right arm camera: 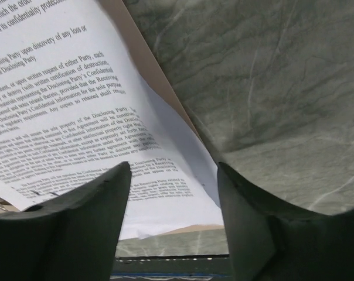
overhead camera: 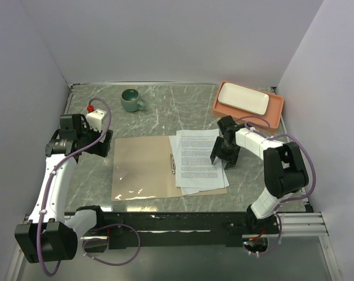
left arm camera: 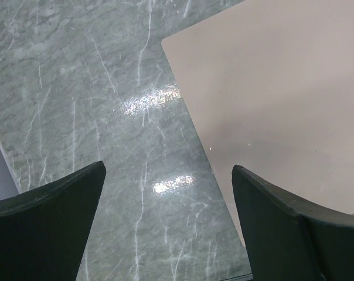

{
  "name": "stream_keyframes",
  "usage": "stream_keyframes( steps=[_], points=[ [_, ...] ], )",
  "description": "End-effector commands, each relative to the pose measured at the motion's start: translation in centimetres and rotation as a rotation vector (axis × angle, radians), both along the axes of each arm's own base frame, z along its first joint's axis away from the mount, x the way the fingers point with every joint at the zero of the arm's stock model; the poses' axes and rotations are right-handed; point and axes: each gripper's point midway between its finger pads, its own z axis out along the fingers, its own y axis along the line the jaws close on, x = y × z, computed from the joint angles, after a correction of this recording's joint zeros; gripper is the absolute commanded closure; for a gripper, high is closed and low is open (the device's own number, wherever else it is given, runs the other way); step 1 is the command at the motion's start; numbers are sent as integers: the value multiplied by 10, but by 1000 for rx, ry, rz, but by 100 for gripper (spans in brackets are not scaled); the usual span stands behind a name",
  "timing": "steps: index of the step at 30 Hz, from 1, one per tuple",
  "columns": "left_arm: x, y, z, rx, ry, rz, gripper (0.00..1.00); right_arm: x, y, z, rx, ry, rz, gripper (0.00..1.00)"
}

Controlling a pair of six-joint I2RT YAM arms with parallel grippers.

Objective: Put the files into the folder

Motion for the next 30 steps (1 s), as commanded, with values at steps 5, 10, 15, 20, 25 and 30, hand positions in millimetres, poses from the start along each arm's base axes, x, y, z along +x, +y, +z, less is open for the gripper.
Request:
stream_keyframes(
  steps=[5,10,15,20,25,30],
  points=[
    [4,-3,14,-5,-53,-18,4,12,-7,14,-8,-81,14,30],
    [3,-2,19,4,-65,-12,4,18,1,7,36,-85,27,34],
    [2,0,21,9,-68,-6,4,19,6,1,63,-75,24,40],
    [2,2,26,25,-79,-1,4,17,9,-1,79,-69,27,42],
    [2,3,32,29,-85,0,4,16,11,-3,85,-67,28,48],
    [2,2,35,23,-91,-1,4,8,14,-6,87,-64,42,58]
  ],
)
